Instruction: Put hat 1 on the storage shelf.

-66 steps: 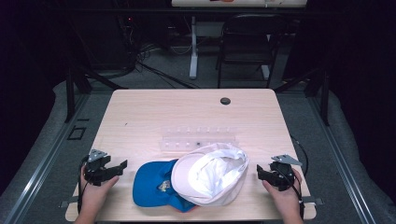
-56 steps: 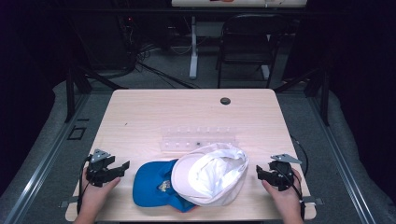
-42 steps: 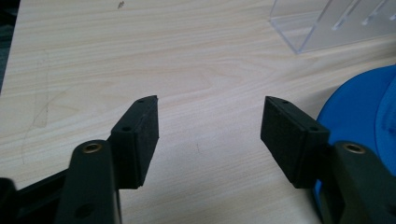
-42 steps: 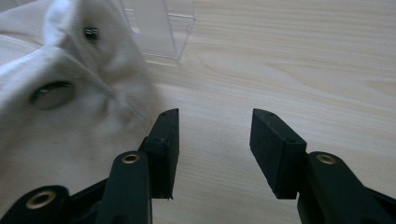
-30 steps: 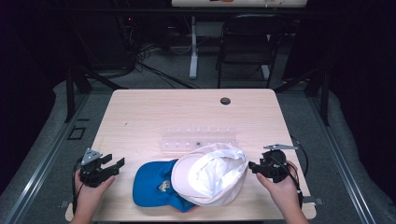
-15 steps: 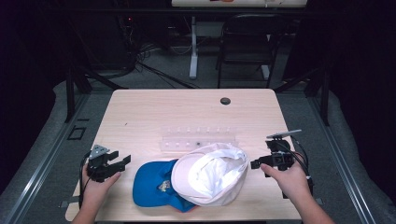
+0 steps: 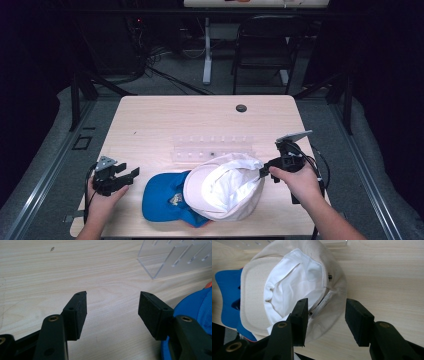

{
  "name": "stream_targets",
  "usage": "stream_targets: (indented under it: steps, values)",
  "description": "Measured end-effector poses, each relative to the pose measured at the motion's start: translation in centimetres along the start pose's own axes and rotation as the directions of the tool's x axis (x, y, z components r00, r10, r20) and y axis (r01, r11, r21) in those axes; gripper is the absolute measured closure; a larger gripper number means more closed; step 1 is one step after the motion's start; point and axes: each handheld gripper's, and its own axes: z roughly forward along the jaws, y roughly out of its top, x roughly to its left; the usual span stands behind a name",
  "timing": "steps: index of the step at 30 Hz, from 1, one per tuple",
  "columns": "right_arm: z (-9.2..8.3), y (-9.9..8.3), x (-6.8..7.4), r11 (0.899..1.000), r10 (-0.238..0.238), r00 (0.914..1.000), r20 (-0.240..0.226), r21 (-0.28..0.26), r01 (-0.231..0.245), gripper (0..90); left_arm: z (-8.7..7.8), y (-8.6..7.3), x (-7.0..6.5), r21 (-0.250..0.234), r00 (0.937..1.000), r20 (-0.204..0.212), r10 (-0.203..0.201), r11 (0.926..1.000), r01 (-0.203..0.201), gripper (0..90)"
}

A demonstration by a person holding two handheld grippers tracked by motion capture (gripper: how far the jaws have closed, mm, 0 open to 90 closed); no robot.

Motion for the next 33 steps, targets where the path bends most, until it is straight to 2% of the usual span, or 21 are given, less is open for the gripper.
stream_targets:
  steps: [3,5,6,8,9,10,11,12,14,16,18,19,23,26,29,30,31,32,33]
  values:
    - [0.2,0.4,0.2,1.0,0.011,0.9998,-0.013,0.01,-0.011,54.5,0.0,0.0,0.0,0.016,1.0,0.001,0.008,0.9998,-0.008,40.5]
    - [0.2,0.5,0.5,1.0,0.017,0.9997,-0.017,-0.012,-0.017,54.4,0.0,0.0,0.0,0.008,1.0,0.0,0.007,0.9999,-0.007,40.5]
    - [0.2,0.7,0.6,1.0,0.018,0.9998,-0.009,0.008,-0.018,54.3,0.1,0.0,0.0,0.004,1.0,0.0,0.005,1.0,-0.005,40.5]
    - [0.3,0.8,0.7,1.0,0.023,0.9997,-0.011,0.006,-0.023,53.9,0.1,0.0,0.0,0.004,1.0,0.0,0.004,1.0,-0.004,40.5]
    - [0.4,0.9,0.9,1.0,0.019,0.9998,-0.001,0.012,-0.019,53.9,0.1,0.0,0.0,0.005,1.0,0.001,0.005,1.0,-0.005,40.6]
    - [0.8,1.0,1.1,1.0,0.023,0.9991,0.037,0.013,-0.023,53.9,0.1,0.0,0.0,0.005,1.0,0.001,0.005,1.0,-0.005,40.5]
    - [0.8,1.0,1.1,1.0,0.023,0.9991,0.037,0.013,-0.023,53.9,0.1,0.0,0.0,0.005,1.0,0.001,0.005,1.0,-0.005,40.5]
    - [1.2,1.1,1.1,0.999,0.034,0.9984,0.045,0.036,-0.036,54.0,0.1,-0.1,0.0,0.004,1.0,0.002,0.005,1.0,-0.005,40.5]
    - [1.4,1.0,1.0,0.999,0.022,0.9986,0.048,0.046,-0.024,54.3,0.1,-0.1,0.0,0.006,1.0,0.002,0.007,1.0,-0.007,40.5]
    - [2.1,0.9,1.1,0.997,0.04,0.9975,0.058,0.069,-0.044,56.9,0.2,-0.1,0.0,0.007,1.0,0.003,0.006,1.0,-0.006,40.5]
    - [2.3,0.9,1.0,0.997,0.034,0.9972,0.066,0.071,-0.039,57.1,0.2,-0.1,0.0,0.008,1.0,0.003,0.006,1.0,-0.006,40.5]
    - [2.3,0.9,0.9,0.995,0.029,0.9973,0.068,0.096,-0.035,57.4,0.2,-0.1,0.0,0.01,1.0,0.002,0.007,0.9999,-0.007,40.5]
    - [2.6,1.0,0.9,0.995,0.036,0.995,0.093,0.095,-0.045,60.8,0.2,-0.1,0.0,0.009,1.0,0.002,0.006,0.9999,-0.006,40.5]
    - [2.8,1.0,1.0,0.993,0.029,0.9942,0.104,0.108,-0.04,65.5,0.2,-0.1,0.1,0.011,1.0,0.002,0.005,0.9999,-0.005,40.5]
    - [3.1,0.8,1.3,0.991,0.002,0.9901,0.14,0.134,-0.021,71.7,0.2,-0.1,0.1,0.014,1.0,0.0,0.002,0.9999,-0.002,40.5]
    - [3.4,0.6,1.5,0.994,0.008,0.99,0.141,0.109,-0.024,73.0,0.3,-0.1,0.1,0.013,1.0,0.001,0.001,0.9999,-0.001,40.5]
    - [3.4,0.7,1.6,0.991,-0.014,0.989,0.148,0.134,-0.006,74.4,0.3,-0.1,0.1,0.014,1.0,0.001,0.001,0.9999,-0.001,40.5]
    - [3.4,0.6,1.7,0.986,-0.059,0.982,0.179,0.163,0.03,77.2,0.3,-0.2,0.2,0.014,1.0,0.001,-0.002,0.9999,0.002,40.5]
    - [3.4,0.6,1.7,0.986,-0.059,0.982,0.179,0.163,0.03,77.2,0.3,-0.2,0.2,0.014,1.0,0.001,-0.002,0.9999,0.002,40.5]
